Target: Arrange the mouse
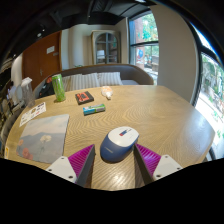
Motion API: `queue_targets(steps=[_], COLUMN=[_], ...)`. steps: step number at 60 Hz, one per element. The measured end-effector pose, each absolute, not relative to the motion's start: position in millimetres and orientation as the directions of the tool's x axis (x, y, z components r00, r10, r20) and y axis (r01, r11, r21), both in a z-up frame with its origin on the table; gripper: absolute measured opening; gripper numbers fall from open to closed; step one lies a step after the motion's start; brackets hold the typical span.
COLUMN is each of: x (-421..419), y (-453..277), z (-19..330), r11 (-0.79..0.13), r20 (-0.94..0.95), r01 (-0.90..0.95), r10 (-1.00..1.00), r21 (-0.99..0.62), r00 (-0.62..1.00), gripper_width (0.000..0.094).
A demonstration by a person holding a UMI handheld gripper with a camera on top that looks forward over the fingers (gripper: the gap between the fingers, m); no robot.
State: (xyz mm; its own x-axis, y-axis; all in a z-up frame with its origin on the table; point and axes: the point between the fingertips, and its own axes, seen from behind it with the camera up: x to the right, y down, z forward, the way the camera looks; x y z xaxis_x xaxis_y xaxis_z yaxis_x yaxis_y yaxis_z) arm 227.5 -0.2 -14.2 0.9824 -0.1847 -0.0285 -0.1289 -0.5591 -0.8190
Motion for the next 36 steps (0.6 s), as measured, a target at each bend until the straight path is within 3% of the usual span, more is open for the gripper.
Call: queue_targets(steps=[18,22,26,36], x=[227,222,216,219], y=[46,47,47,39], z=[-15,-15,-14,-12], r11=[-0.57,-0.568,-0.565,-0.567], r20=[-0.032,-0.027,-0.033,-0.036], r01=[-0.168,-0.168,-0.166,-0.212], r10=[-0.241,-0.248,-0.238,-0.306], r21=[-0.804,-0.806,-0.808,-0.796], r00=[0.97,0.968,0.971,0.951], gripper_width=[0.0783,0.0705,0.0548,0.0445])
